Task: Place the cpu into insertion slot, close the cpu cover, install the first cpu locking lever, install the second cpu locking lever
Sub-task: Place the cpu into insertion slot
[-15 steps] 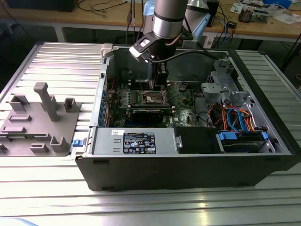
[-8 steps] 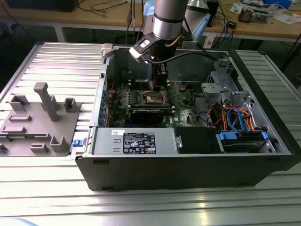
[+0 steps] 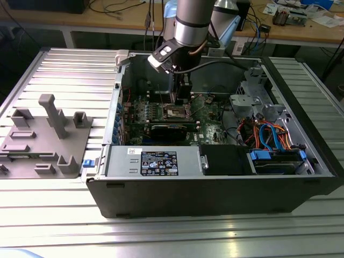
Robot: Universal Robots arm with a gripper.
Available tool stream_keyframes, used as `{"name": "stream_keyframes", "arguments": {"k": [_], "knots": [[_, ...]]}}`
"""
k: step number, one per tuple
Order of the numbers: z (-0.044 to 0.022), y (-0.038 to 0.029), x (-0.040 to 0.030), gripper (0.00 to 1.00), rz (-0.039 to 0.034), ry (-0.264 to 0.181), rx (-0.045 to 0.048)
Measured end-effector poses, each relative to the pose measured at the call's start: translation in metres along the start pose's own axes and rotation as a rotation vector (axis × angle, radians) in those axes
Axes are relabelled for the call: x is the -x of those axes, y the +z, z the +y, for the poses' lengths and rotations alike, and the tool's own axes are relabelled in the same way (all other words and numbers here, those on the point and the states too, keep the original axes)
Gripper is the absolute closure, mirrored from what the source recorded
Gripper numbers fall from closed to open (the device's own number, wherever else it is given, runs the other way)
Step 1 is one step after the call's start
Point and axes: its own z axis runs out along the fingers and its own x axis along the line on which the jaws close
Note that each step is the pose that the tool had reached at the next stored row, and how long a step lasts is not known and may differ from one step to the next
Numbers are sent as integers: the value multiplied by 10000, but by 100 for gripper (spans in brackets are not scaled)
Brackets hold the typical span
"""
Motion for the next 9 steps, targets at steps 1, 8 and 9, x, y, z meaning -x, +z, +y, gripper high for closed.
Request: {"name": "stream_keyframes", "arguments": {"k": [1, 8, 9], "knots": [[0, 4, 0, 46, -1, 0, -1], [1, 24, 0, 46, -2, 0, -2], [1, 26, 0, 46, -2, 0, -1]]}}
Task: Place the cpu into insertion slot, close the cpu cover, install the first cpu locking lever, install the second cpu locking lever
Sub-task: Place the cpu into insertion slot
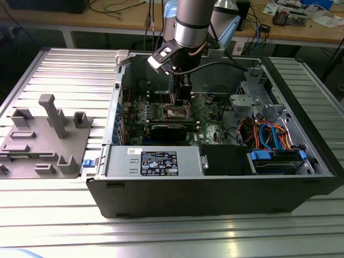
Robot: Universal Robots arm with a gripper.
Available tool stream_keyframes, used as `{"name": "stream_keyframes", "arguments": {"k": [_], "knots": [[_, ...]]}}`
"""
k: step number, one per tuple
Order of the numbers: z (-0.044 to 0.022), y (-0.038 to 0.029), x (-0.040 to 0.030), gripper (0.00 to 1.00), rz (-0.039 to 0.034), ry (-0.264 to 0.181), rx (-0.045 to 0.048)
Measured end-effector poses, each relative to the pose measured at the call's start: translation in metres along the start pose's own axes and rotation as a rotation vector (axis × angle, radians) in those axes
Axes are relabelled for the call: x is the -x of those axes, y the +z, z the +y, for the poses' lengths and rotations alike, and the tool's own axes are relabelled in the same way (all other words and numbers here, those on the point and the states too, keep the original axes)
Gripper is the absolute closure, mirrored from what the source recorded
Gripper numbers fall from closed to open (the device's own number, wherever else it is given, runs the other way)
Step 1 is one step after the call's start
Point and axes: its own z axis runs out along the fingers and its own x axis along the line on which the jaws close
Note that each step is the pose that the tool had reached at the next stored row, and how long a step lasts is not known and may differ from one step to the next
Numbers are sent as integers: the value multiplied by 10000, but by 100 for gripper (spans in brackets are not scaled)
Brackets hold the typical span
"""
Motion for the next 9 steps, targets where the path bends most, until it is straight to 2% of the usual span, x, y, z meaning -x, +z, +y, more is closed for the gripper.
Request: {"name": "stream_keyframes", "arguments": {"k": [9], "knots": [[1, 21, 0, 46, 4, 0, 1]]}}
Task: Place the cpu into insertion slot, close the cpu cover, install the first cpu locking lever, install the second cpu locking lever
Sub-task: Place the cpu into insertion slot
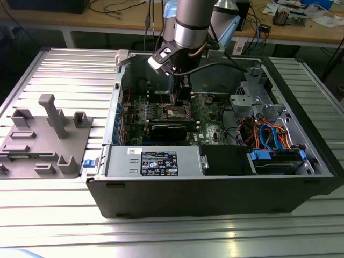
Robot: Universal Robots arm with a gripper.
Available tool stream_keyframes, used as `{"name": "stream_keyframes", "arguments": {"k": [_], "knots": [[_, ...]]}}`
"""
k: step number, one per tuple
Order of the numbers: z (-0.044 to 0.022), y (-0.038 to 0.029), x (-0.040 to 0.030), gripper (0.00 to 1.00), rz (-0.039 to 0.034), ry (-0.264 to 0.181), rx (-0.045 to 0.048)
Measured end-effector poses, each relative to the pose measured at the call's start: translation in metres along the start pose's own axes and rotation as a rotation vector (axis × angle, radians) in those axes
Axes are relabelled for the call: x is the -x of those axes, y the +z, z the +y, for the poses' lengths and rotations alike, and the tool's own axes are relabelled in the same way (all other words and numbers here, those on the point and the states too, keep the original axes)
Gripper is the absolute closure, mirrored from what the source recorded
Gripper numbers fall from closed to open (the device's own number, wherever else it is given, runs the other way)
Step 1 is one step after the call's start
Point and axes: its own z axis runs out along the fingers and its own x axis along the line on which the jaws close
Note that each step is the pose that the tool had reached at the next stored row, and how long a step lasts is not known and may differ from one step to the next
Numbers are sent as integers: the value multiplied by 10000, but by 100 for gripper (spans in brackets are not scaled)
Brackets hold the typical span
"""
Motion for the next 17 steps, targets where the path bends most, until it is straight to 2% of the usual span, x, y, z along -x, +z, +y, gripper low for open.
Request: {"name": "stream_keyframes", "arguments": {"k": [17], "knots": [[2, 33, 0, 46, 0, 0, -1]]}}
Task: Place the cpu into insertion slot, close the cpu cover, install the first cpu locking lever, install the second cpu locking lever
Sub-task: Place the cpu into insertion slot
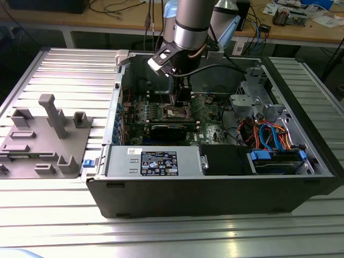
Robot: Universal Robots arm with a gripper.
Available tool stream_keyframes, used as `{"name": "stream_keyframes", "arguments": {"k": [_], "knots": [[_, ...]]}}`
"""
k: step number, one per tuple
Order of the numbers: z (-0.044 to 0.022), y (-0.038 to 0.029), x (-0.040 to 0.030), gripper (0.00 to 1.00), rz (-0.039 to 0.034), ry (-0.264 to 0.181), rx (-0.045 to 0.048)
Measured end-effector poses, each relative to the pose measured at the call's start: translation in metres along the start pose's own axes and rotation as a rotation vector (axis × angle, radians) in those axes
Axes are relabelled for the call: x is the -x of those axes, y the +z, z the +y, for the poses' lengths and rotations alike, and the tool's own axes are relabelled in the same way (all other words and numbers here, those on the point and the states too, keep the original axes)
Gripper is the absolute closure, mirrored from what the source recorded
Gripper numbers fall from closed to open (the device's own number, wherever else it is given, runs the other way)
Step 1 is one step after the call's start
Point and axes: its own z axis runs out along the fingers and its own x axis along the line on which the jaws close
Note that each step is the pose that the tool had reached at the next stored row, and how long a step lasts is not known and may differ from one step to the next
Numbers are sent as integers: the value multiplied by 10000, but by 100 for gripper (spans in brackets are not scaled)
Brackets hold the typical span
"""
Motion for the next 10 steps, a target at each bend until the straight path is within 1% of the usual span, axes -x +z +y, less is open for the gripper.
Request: {"name": "stream_keyframes", "arguments": {"k": [2, 4, 7, 10], "knots": [[0, 4, 0, 46, -1, 0, 0], [4, 65, 0, 46, -1, 0, 0], [4, 70, 0, 46, 0, 0, 0], [5, 88, -1, 46, 0, 0, 1]]}}
